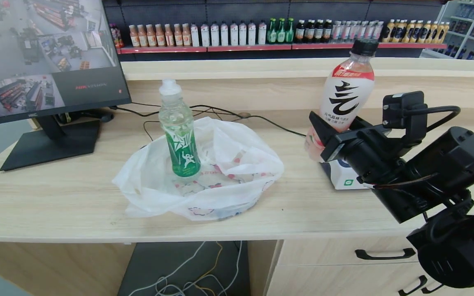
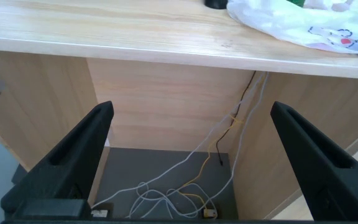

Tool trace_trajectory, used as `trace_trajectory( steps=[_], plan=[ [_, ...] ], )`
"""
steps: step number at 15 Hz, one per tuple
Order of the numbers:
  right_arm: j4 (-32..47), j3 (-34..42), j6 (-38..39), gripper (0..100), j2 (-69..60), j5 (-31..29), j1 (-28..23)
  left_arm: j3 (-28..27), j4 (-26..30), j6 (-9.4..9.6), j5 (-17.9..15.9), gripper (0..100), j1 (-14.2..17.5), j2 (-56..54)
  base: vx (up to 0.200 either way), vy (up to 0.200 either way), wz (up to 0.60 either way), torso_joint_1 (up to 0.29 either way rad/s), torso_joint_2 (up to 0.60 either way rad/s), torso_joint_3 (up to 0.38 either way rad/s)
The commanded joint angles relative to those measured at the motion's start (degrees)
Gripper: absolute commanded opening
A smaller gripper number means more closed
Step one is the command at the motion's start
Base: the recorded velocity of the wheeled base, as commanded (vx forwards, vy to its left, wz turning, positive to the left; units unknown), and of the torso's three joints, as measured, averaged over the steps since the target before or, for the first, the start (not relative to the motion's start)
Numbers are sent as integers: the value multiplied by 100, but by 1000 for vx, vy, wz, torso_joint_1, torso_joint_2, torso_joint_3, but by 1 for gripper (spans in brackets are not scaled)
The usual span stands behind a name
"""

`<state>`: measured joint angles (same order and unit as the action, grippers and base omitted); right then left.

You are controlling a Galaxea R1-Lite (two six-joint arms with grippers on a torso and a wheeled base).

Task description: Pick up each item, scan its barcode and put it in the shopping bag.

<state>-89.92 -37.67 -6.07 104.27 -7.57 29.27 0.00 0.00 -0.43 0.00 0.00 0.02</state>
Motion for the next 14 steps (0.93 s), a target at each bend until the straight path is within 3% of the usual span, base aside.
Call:
trace_trajectory(
  steps=[1,5,14],
  plan=[
    [-8,-39,18,0,24,-8,9,0,0,8,0,100,0,-2,0,200,0,-2,-2,-2],
    [-8,-39,18,0,-38,1,70,0,0,34,0,100,0,-2,0,200,0,4,4,1],
    [-8,-285,124,0,419,10,817,0,0,43,-9,100,0,-2,0,0,0,0,0,0]
  ],
)
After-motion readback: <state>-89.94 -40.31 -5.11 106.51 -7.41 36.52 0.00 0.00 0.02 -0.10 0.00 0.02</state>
